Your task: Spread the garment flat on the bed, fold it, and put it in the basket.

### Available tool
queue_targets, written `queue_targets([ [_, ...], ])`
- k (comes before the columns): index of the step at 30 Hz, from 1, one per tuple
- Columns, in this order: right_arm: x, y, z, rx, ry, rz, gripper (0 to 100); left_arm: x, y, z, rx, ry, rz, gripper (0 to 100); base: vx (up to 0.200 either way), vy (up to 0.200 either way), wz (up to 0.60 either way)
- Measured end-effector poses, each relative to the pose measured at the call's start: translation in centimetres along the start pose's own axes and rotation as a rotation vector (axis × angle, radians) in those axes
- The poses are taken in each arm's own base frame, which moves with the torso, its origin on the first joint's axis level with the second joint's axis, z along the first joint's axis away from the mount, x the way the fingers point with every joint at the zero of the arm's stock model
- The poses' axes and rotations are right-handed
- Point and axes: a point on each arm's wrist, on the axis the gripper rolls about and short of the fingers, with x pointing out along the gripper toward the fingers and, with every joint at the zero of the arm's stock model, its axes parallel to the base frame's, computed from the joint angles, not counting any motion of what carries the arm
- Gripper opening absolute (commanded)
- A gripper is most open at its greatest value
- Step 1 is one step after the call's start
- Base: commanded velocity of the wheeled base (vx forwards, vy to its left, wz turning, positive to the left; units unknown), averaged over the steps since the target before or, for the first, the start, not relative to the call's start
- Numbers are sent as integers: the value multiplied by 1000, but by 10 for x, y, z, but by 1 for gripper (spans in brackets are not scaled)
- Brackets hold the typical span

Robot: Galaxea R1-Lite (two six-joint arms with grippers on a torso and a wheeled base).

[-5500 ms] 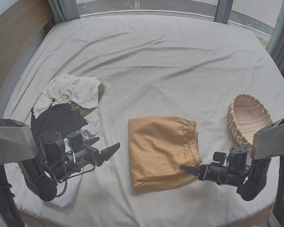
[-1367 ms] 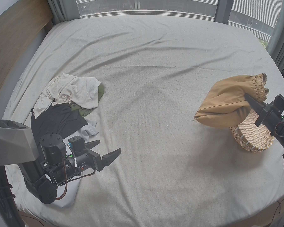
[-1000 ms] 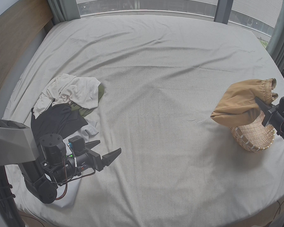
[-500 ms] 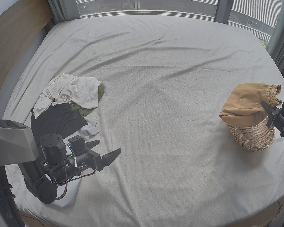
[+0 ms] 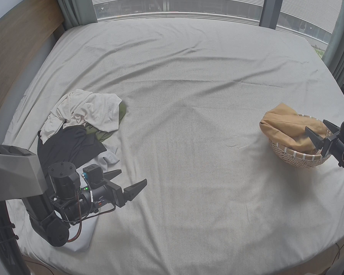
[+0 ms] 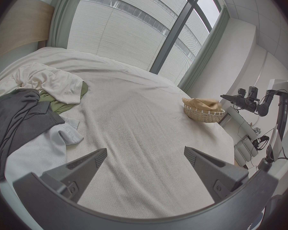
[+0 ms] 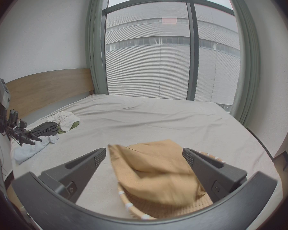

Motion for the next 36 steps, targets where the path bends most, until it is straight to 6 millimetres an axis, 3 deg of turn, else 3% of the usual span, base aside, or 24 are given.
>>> queue_targets([
  [8, -10, 23, 15, 5, -6, 77, 100, 0, 0, 0, 0, -1, 0, 100, 0, 0, 0],
  [14, -10, 53, 21, 23, -30, 198, 100, 0, 0, 1, 1, -3, -1, 100, 0, 0, 0],
  [22, 2, 84, 14, 38, -143, 314, 100, -1, -1, 2, 2, -5, -2, 100, 0, 0, 0],
  [27, 13, 114, -6, 77, -108, 423, 100, -3, -1, 6, 3, -19, -1, 100, 0, 0, 0],
  [36, 9, 153, -21, 125, -22, 533, 100, -27, -14, 39, 14, -134, -24, 100, 0, 0, 0],
])
